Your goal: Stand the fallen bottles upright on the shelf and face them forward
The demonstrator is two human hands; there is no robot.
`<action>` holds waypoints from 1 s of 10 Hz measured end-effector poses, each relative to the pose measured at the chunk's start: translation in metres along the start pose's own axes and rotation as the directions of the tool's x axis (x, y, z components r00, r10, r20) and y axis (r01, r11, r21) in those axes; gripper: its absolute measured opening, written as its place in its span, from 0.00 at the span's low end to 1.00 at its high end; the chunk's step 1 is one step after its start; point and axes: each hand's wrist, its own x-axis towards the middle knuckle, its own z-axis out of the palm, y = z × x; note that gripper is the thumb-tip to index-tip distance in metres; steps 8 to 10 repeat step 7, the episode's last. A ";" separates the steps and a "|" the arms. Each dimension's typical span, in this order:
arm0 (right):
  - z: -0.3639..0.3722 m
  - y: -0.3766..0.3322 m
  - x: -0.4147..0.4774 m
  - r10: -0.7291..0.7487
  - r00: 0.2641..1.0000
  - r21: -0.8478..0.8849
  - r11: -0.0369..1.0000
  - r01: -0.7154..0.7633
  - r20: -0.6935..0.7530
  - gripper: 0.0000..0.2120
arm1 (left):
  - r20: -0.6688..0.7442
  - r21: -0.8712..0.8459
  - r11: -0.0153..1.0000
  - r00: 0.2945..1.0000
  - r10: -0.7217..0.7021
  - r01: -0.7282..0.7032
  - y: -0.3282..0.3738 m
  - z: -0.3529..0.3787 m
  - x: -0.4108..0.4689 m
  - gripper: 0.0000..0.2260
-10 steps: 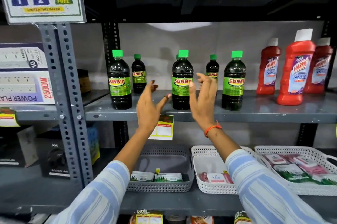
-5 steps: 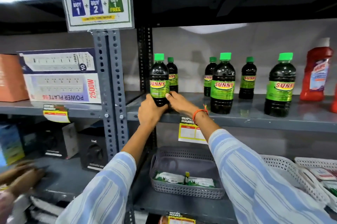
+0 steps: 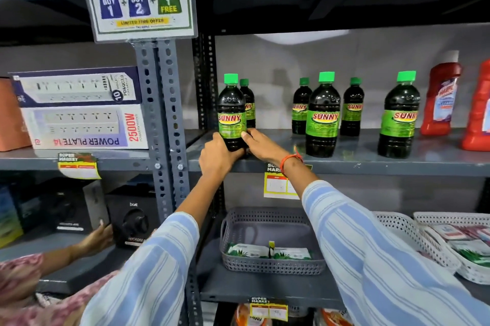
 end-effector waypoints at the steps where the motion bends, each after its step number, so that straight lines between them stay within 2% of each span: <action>1: 0.000 -0.002 -0.003 0.028 0.999 0.008 1.000 -0.028 -0.017 0.21 | 0.025 0.016 1.000 1.000 -0.008 0.008 0.005 -0.002 -0.002 0.27; 3: -0.001 -0.003 -0.006 0.066 0.998 0.029 0.997 -0.066 -0.005 0.21 | 0.085 -0.016 0.999 0.995 -0.048 0.049 0.017 -0.005 -0.007 0.27; 5: -0.003 -0.007 -0.009 0.096 0.995 0.005 0.995 -0.096 0.000 0.22 | 0.167 -0.015 0.996 0.983 -0.082 0.085 0.020 -0.010 -0.009 0.32; 6: -0.017 -0.021 -0.032 0.072 0.993 -0.127 0.988 -0.084 -0.092 0.19 | 0.034 0.179 0.979 0.994 -0.106 0.099 0.038 -0.025 -0.031 0.30; 7: -0.046 -0.041 -0.049 -0.002 0.983 -0.319 0.946 -0.057 -0.182 0.15 | -0.048 0.311 0.950 0.998 0.049 -0.032 0.078 -0.044 -0.046 0.17; 10: -0.046 -0.041 -0.049 -0.002 0.983 -0.319 0.946 -0.057 -0.182 0.15 | -0.048 0.311 0.950 0.998 0.049 -0.032 0.078 -0.044 -0.046 0.17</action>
